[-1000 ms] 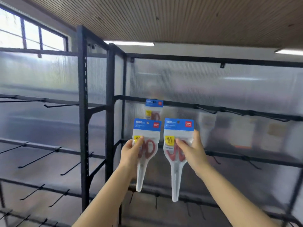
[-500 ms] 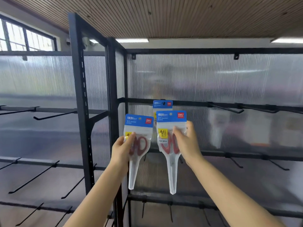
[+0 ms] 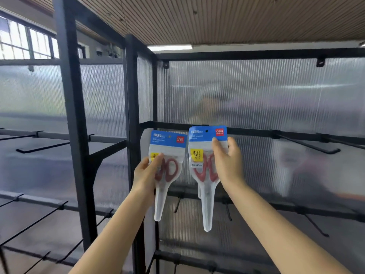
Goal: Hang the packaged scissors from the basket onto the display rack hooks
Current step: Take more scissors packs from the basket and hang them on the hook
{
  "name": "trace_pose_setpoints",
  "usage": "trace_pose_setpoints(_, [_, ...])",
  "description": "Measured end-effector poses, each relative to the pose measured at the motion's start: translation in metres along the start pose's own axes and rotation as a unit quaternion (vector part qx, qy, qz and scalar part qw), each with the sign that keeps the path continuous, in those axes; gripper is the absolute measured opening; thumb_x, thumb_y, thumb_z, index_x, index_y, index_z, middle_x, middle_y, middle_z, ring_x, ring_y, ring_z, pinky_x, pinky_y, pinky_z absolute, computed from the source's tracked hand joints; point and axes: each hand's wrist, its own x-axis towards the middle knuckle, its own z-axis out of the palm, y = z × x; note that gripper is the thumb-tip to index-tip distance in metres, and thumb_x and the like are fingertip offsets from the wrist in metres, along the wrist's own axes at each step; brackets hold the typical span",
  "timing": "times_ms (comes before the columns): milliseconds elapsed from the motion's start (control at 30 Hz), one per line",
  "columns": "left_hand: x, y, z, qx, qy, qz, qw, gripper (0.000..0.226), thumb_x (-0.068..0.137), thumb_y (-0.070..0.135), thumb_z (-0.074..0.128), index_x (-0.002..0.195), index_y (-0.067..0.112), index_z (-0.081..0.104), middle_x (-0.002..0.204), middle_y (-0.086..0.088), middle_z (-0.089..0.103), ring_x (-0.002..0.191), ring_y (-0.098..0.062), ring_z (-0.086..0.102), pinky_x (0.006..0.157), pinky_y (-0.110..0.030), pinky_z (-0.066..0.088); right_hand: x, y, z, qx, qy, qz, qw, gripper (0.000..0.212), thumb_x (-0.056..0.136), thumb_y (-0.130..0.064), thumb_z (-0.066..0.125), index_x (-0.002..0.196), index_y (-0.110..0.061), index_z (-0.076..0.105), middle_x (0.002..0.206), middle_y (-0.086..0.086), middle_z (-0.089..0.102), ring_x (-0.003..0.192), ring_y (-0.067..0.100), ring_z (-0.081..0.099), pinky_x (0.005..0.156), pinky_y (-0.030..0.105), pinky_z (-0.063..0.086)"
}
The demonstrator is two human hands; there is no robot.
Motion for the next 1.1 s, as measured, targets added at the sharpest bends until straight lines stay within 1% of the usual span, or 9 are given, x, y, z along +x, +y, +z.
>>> trace_pose_setpoints(100, [0.009,-0.004,0.001,0.002,0.006,0.001,1.0,0.012,0.09,0.028,0.061,0.092,0.016,0.061,0.093,-0.008,0.066,0.089,-0.023,0.064,0.079,-0.039,0.052,0.009,0.007,0.003,-0.011,0.025,0.015,0.999,0.015,0.094,-0.021,0.054,0.079,-0.021,0.052,0.079,0.0,0.063,0.078,0.021,0.064,0.07,0.035,0.052])
trace_pose_setpoints(167, [0.013,-0.006,0.0,0.004,0.002,0.007,1.0,0.01,0.09,0.028,0.06,0.09,0.018,0.062,0.094,-0.007,0.066,0.092,-0.023,0.063,0.081,-0.039,0.051,0.011,0.01,0.005,-0.02,0.033,0.018,0.999,0.015,0.093,-0.023,0.055,0.08,-0.015,0.054,0.082,0.008,0.065,0.081,0.028,0.065,0.072,0.04,0.053])
trace_pose_setpoints(267, [0.016,-0.007,-0.001,0.005,-0.008,0.022,1.0,0.009,0.092,0.026,0.058,0.09,0.018,0.061,0.093,-0.005,0.065,0.09,-0.021,0.062,0.077,-0.036,0.051,0.012,0.014,0.008,-0.021,0.038,0.022,0.999,0.021,0.093,-0.024,0.054,0.091,-0.003,0.058,0.087,0.013,0.067,0.079,0.023,0.066,0.068,0.036,0.053])
trace_pose_setpoints(367, [0.018,-0.009,0.0,0.009,-0.007,0.023,1.0,0.009,0.091,0.026,0.058,0.092,0.018,0.061,0.096,-0.007,0.066,0.093,-0.024,0.062,0.083,-0.041,0.051,0.014,0.019,0.008,-0.014,0.04,0.024,0.999,0.019,0.093,-0.022,0.054,0.092,-0.003,0.057,0.086,0.008,0.067,0.074,0.014,0.065,0.063,0.028,0.053])
trace_pose_setpoints(467, [0.018,-0.011,0.0,0.007,-0.008,0.024,1.0,0.008,0.091,0.024,0.058,0.088,0.018,0.062,0.09,-0.005,0.067,0.089,-0.023,0.063,0.08,-0.038,0.052,0.017,0.021,0.009,-0.021,0.04,0.023,0.999,0.016,0.093,-0.023,0.054,0.091,-0.007,0.057,0.08,0.0,0.065,0.07,0.009,0.064,0.058,0.023,0.051])
trace_pose_setpoints(700, [0.022,-0.016,-0.001,0.01,-0.01,0.016,1.0,0.009,0.09,0.024,0.059,0.093,0.017,0.063,0.098,-0.008,0.067,0.097,-0.027,0.063,0.089,-0.044,0.051,0.023,0.027,0.014,-0.041,0.06,0.0,0.997,0.017,0.09,-0.02,0.056,0.079,-0.008,0.052,0.075,0.012,0.063,0.071,0.03,0.062,0.062,0.04,0.05])
trace_pose_setpoints(833, [0.025,-0.02,-0.002,0.006,-0.014,0.012,1.0,0.011,0.091,0.025,0.059,0.095,0.017,0.065,0.1,-0.008,0.068,0.099,-0.028,0.063,0.092,-0.045,0.05,0.033,0.045,0.014,-0.078,0.053,0.003,0.996,0.02,0.093,-0.026,0.054,0.084,-0.008,0.053,0.072,0.001,0.057,0.066,0.017,0.056,0.062,0.035,0.046])
trace_pose_setpoints(967, [0.027,-0.023,0.0,0.012,-0.008,-0.001,1.0,0.014,0.09,0.026,0.059,0.098,0.016,0.064,0.104,-0.011,0.067,0.102,-0.029,0.062,0.092,-0.045,0.05,0.045,0.058,0.012,-0.134,0.036,-0.022,0.99,0.026,0.094,-0.032,0.053,0.086,-0.007,0.05,0.07,0.005,0.054,0.062,0.019,0.053,0.058,0.035,0.043])
trace_pose_setpoints(1100, [0.027,-0.027,0.003,0.021,0.006,-0.008,1.0,0.014,0.089,0.027,0.06,0.098,0.016,0.062,0.097,-0.006,0.067,0.092,-0.022,0.064,0.079,-0.036,0.052,0.056,0.064,0.009,-0.199,0.026,-0.057,0.978,0.032,0.095,-0.033,0.051,0.089,-0.001,0.051,0.071,0.004,0.053,0.061,0.018,0.051,0.058,0.035,0.04])
